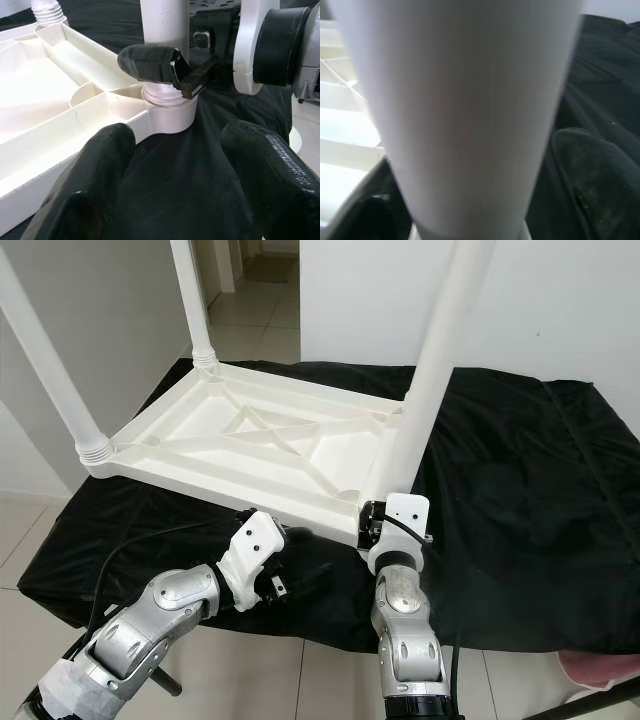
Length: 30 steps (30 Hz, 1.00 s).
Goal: Building children table
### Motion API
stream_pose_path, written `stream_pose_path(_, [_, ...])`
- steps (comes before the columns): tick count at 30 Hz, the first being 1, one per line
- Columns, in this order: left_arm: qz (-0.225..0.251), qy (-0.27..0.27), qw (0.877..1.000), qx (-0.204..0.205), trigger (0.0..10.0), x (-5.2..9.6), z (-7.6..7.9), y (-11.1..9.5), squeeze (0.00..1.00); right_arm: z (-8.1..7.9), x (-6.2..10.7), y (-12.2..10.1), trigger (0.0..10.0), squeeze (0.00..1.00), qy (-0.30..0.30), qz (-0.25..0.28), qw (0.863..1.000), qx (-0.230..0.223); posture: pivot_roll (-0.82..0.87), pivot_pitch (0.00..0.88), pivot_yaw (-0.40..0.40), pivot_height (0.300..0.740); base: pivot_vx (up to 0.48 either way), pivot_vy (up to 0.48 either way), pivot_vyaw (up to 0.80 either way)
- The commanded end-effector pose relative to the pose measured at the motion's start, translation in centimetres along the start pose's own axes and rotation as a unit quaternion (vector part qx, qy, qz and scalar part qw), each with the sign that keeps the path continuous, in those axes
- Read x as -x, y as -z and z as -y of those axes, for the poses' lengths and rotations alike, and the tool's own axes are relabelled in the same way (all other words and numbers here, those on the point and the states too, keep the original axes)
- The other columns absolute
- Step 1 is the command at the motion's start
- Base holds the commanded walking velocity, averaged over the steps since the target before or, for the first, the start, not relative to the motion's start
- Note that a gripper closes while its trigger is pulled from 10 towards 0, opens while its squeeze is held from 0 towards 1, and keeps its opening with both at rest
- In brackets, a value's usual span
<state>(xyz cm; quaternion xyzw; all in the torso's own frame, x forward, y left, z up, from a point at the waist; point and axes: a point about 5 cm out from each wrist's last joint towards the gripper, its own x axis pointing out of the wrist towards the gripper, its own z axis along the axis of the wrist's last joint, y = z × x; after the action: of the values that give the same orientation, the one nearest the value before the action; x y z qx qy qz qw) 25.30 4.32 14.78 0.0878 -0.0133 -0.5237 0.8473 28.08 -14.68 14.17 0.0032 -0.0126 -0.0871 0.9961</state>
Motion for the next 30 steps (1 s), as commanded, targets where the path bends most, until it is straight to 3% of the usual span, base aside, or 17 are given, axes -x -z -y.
stream_pose_path(1, [-0.007,0.030,1.000,-0.005,10.0,0.2,0.0,0.2,0.00,0.1,-0.1,-0.2,10.0,1.00,-0.008,0.003,1.000,-0.006,-0.04,0.029,0.006,0.740,0.000,0.000,0.00])
stream_pose_path(10, [-0.008,0.027,1.000,-0.003,10.0,0.3,0.1,0.3,0.00,0.5,-0.2,-0.2,10.0,1.00,-0.015,0.011,1.000,0.001,-0.04,0.033,0.005,0.740,0.000,0.000,0.00])
stream_pose_path(11, [-0.008,0.025,1.000,-0.002,10.0,0.3,0.1,0.3,0.00,0.5,-0.2,-0.2,10.0,0.00,-0.029,0.011,1.000,0.001,-0.04,0.033,0.005,0.740,0.000,0.000,0.00])
stream_pose_path(23, [-0.016,0.021,1.000,0.001,10.0,0.8,-0.1,0.7,0.00,1.0,-1.1,-0.3,10.0,0.00,-0.133,0.027,0.991,0.017,-0.04,0.028,0.011,0.740,0.000,0.000,0.00])
stream_pose_path(30, [-0.015,0.024,1.000,-0.004,10.0,0.6,-0.2,0.6,0.00,2.0,-2.2,-0.4,10.0,0.00,-0.241,0.026,0.969,0.045,-0.05,0.018,0.013,0.740,0.000,0.000,0.00])
